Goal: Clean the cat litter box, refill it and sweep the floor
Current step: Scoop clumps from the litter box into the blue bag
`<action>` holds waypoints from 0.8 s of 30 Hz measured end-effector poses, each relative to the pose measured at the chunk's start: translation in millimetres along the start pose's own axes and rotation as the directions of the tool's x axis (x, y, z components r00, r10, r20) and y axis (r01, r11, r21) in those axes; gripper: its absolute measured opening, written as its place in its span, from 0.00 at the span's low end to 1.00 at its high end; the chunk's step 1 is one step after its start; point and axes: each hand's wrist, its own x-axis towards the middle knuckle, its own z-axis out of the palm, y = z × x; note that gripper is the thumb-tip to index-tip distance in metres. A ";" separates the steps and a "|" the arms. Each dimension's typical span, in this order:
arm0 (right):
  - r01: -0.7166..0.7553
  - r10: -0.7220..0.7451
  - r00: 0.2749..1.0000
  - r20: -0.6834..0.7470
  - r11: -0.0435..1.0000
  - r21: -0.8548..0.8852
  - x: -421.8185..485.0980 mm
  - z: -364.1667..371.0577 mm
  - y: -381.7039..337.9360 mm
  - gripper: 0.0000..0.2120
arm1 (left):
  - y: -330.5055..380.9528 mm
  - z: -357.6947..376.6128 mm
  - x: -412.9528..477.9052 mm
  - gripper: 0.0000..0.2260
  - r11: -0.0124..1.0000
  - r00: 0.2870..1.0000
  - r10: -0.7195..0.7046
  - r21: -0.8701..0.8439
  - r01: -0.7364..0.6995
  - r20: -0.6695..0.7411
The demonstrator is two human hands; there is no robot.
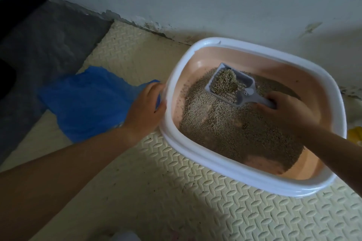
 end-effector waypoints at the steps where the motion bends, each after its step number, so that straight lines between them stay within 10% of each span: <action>1: 0.007 -0.007 1.000 0.004 1.000 0.016 0.6 0.5 -2.1 0.14 | -9.6 -3.6 1.8 0.19 0.999 0.999 -0.038 0.021 0.038 -0.008; 7: 0.029 -0.029 0.999 0.030 1.000 -0.009 2.6 7.5 -4.2 0.14 | -58.4 -23.7 12.5 0.27 0.910 0.973 -0.155 0.409 0.074 0.171; 18: -0.001 0.001 1.000 0.015 1.000 0.001 -1.2 8.3 0.5 0.13 | -63.5 -18.8 9.5 0.24 0.871 0.941 0.036 0.452 -0.195 0.336; 24: -0.015 0.015 1.000 0.008 1.000 -0.023 0.4 12.3 10.4 0.13 | -72.2 -25.6 3.2 0.03 0.842 0.910 0.102 0.453 -0.294 0.402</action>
